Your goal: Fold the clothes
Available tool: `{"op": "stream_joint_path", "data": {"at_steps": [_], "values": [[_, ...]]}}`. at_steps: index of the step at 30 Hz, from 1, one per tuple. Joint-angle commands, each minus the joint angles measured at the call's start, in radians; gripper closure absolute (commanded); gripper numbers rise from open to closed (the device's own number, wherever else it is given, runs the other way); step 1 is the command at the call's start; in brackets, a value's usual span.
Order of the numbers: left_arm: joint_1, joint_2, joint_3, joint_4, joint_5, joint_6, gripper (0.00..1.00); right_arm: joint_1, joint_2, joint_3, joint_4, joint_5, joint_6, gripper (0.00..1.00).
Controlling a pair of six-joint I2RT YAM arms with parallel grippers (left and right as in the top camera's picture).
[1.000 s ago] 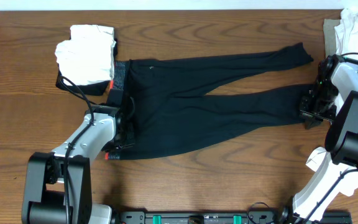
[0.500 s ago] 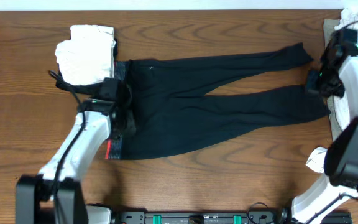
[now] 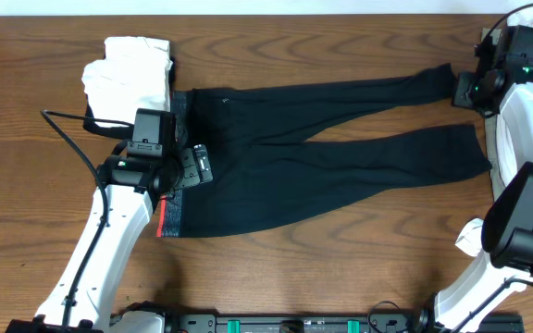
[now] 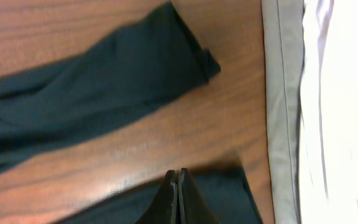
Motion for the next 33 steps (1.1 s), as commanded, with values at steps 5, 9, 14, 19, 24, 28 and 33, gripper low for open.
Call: {"op": "stream_joint_path", "data": {"at_steps": [5, 9, 14, 19, 24, 28, 33], "values": [[0.002, -0.002, 0.016, -0.002, -0.005, -0.001, 0.02, -0.005, 0.028, -0.006, 0.03, -0.016, -0.045, 0.53], [0.002, -0.002, 0.016, -0.002, -0.005, -0.001, 0.02, -0.01, 0.029, -0.006, 0.121, -0.091, -0.073, 0.67], [0.002, -0.002, 0.016, -0.002, -0.005, -0.001, 0.02, -0.014, 0.044, -0.005, 0.264, -0.214, -0.105, 0.74], [0.002, -0.002, 0.016, -0.002, -0.005, -0.001, 0.02, -0.019, 0.08, 0.018, 0.375, -0.208, -0.125, 0.74], [0.002, -0.002, 0.016, -0.002, -0.005, -0.001, 0.02, -0.014, 0.13, 0.027, 0.482, -0.169, -0.119, 0.81], [0.002, -0.002, 0.016, -0.002, -0.005, -0.001, 0.02, -0.009, 0.2, 0.027, 0.535, -0.157, -0.12, 0.83], [0.002, -0.003, 0.016, -0.002, -0.005, -0.001, 0.02, -0.005, 0.309, 0.027, 0.571, -0.16, -0.119, 0.89]]}}
